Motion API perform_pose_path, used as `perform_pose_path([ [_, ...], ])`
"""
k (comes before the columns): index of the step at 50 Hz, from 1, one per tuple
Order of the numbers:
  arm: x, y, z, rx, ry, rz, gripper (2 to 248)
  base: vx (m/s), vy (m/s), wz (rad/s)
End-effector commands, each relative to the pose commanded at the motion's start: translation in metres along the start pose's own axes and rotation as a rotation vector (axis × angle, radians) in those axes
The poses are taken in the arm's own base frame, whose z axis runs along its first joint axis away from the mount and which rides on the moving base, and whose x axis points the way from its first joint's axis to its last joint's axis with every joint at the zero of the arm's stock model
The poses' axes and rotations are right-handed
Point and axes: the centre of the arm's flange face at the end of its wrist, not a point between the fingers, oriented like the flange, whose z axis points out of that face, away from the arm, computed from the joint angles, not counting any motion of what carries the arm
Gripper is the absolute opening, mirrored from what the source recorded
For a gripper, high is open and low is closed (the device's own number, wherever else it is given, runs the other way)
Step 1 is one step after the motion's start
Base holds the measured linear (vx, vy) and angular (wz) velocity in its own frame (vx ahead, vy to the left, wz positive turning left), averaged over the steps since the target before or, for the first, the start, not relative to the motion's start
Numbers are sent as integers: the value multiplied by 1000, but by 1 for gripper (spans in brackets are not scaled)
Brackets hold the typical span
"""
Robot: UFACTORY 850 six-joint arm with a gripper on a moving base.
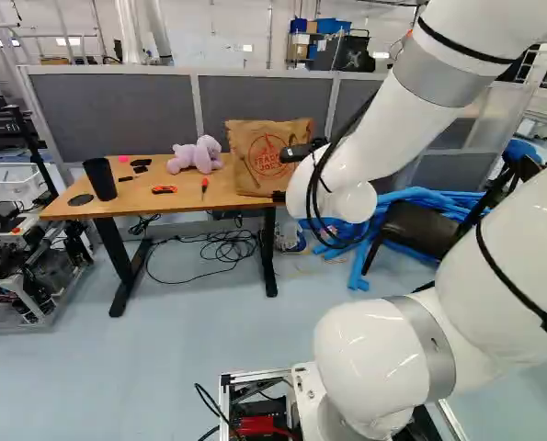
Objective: Pick up the bag on the ground and place it on the table
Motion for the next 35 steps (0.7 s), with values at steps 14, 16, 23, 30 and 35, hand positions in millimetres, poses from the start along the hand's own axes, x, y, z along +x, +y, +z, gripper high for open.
perform_pose_path([
  [14,-18,0,-11,-11,47,50,247,0,0,0],
  [16,-20,0,-12,-12,53,56,247,0,0,0],
  [23,-27,0,-17,-16,72,76,247,0,0,0],
  [30,-33,0,-21,-19,88,93,247,0,0,0],
  [35,-37,0,-23,-20,98,103,247,0,0,0],
])
